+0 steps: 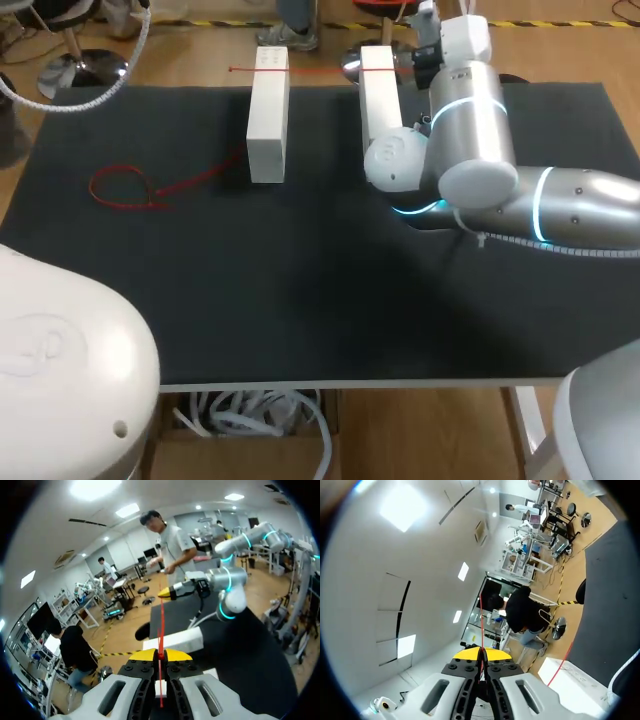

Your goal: Grab the tape and strap the tape.

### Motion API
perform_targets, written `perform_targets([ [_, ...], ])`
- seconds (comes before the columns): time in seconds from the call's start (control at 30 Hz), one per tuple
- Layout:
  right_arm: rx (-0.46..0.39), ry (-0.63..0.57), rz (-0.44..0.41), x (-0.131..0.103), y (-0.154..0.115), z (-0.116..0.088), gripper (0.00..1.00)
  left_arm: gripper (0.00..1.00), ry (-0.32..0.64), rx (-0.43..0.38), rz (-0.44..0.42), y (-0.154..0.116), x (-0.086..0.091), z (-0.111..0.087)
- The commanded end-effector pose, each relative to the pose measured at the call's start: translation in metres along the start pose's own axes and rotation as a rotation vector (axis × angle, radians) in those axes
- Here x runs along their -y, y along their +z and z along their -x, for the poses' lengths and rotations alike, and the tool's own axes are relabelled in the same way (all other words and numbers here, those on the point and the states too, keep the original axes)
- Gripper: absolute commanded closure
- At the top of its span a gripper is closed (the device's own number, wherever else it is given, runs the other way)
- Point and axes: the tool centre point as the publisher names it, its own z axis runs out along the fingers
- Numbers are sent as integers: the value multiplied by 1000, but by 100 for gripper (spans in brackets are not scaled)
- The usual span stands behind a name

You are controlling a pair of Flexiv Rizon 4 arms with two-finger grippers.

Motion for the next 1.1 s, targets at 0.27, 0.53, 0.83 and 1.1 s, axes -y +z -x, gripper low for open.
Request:
perform_targets([
  [0.27,4,-1,-3,-1,0,-1,100,100,69,-264,436,9,7,7],
  [0.53,4,-1,-3,-1,0,-1,100,100,69,-264,436,9,7,7],
  [0.83,4,-1,-3,-1,0,-1,100,100,66,-269,462,13,9,10],
  [1.1,4,-1,-3,-1,0,-1,100,100,13,-352,609,15,12,17],
])
